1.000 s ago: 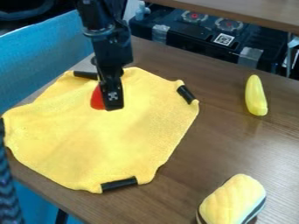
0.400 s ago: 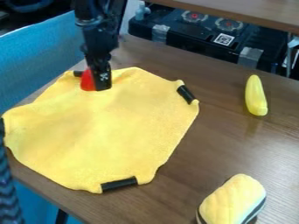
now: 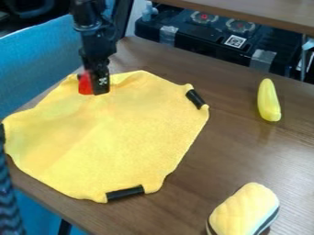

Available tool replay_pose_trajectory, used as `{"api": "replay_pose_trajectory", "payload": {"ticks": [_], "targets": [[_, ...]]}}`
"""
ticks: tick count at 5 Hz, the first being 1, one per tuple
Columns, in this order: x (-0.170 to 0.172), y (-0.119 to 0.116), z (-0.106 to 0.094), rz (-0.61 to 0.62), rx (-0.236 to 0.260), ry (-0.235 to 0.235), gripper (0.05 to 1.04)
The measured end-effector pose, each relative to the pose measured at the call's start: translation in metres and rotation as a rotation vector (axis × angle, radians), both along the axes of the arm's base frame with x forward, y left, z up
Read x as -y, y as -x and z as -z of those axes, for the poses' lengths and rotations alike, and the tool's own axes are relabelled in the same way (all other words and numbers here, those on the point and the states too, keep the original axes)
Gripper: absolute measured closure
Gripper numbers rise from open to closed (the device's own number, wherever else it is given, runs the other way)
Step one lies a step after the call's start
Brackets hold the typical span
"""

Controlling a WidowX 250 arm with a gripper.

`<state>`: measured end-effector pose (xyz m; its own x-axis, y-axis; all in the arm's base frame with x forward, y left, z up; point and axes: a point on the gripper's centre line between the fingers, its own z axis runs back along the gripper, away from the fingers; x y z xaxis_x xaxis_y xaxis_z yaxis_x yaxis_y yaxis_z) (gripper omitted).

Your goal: Take the strawberrie and put it on the cloth

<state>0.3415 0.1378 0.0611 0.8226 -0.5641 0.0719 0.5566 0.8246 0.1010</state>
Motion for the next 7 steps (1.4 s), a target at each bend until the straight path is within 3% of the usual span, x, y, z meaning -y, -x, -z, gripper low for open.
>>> {"api": "replay_pose_trajectory", "payload": {"ticks": [2,3,4,6,7], "targets": [[-0.013,-0.013,0.017,-0.042,-0.035,-0.002,0.298],[0.004,-0.018,0.016,-0.027,-0.042,0.028,0.298],[0.044,-0.026,0.011,0.033,-0.027,0.059,0.298],[0.086,-0.037,0.008,0.08,-0.001,0.04,0.298],[0.105,-0.046,0.026,0.09,-0.025,0.027,0.298]]}}
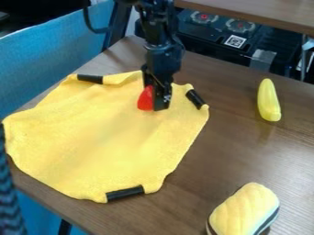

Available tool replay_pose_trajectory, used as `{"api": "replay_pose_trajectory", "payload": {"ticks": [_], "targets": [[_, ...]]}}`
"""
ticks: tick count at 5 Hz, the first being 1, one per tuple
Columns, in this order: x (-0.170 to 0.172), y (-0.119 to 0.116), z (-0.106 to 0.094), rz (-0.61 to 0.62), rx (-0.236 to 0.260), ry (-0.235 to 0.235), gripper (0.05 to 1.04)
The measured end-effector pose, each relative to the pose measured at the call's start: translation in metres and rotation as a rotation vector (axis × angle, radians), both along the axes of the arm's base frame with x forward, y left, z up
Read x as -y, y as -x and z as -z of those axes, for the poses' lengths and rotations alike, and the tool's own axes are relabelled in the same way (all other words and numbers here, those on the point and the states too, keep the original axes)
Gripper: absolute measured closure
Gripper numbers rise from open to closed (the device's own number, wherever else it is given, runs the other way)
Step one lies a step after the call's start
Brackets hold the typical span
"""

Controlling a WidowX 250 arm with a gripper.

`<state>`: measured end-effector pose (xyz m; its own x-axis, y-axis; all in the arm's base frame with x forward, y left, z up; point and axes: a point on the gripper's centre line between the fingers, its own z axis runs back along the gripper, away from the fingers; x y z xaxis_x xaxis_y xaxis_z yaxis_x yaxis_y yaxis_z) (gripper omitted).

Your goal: Take the strawberrie and put it on the cloth

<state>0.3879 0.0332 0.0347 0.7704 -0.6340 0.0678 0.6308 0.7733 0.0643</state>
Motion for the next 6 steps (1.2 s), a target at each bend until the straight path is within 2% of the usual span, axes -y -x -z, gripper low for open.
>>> {"api": "replay_pose_trajectory", "payload": {"ticks": [1,2,3,4,5,6], "targets": [[0.006,-0.011,0.005,-0.009,0.009,-0.013,0.298],[0.015,-0.018,0.007,-0.019,0.014,0.002,0.254],[0.021,-0.018,0.005,-0.025,0.012,0.039,0.077],[0.021,-0.013,-0.022,-0.03,0.044,0.08,0.081],[0.024,0.0,-0.057,-0.01,0.082,0.145,0.083],[0.008,0.025,-0.102,0.001,0.105,0.193,0.083]]}}
